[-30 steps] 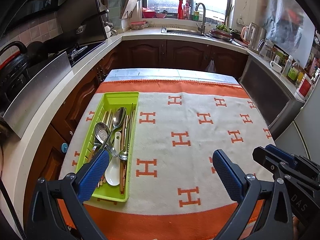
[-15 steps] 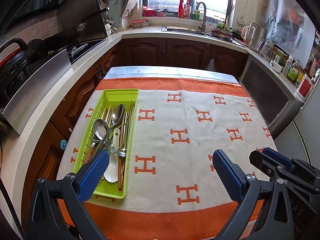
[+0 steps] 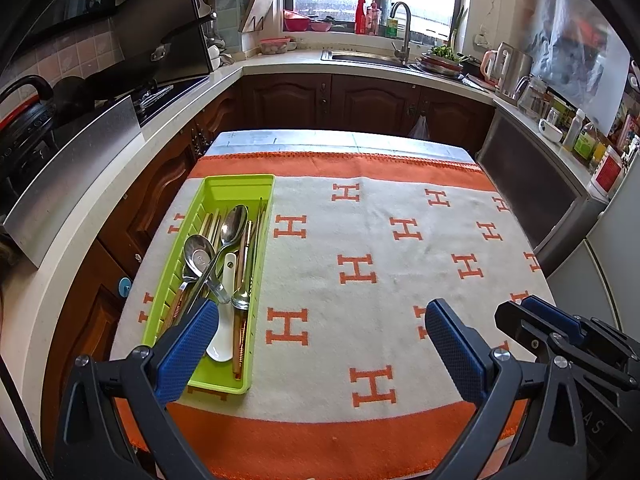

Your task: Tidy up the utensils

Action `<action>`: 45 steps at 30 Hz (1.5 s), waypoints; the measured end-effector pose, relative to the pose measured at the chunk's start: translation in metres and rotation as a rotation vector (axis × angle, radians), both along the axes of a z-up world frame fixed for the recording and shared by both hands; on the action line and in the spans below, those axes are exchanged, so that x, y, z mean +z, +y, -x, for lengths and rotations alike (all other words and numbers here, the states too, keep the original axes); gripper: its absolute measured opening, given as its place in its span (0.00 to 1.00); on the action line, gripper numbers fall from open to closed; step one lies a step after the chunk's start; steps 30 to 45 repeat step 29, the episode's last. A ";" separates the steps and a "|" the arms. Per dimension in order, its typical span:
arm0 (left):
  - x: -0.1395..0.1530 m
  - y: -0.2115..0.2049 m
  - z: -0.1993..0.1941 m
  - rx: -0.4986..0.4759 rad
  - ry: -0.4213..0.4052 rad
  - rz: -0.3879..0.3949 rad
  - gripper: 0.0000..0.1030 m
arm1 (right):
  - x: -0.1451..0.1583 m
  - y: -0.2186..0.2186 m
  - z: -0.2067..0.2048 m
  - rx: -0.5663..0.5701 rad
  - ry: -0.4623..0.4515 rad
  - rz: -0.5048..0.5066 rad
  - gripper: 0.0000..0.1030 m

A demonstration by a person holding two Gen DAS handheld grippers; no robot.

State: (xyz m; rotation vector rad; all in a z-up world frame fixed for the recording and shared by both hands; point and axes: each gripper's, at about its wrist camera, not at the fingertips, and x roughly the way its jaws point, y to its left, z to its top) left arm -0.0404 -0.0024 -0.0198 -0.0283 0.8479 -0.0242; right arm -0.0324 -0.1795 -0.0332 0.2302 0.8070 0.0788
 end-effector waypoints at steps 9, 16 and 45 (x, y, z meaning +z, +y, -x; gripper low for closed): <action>-0.001 -0.001 0.000 0.000 0.002 0.000 0.99 | -0.003 0.001 0.002 0.000 0.003 -0.003 0.30; -0.001 -0.001 0.000 0.000 0.003 -0.002 0.99 | -0.005 0.001 0.003 -0.001 0.007 -0.006 0.30; -0.005 -0.002 -0.001 -0.003 0.002 -0.005 0.99 | -0.006 0.000 0.002 -0.001 0.009 -0.007 0.30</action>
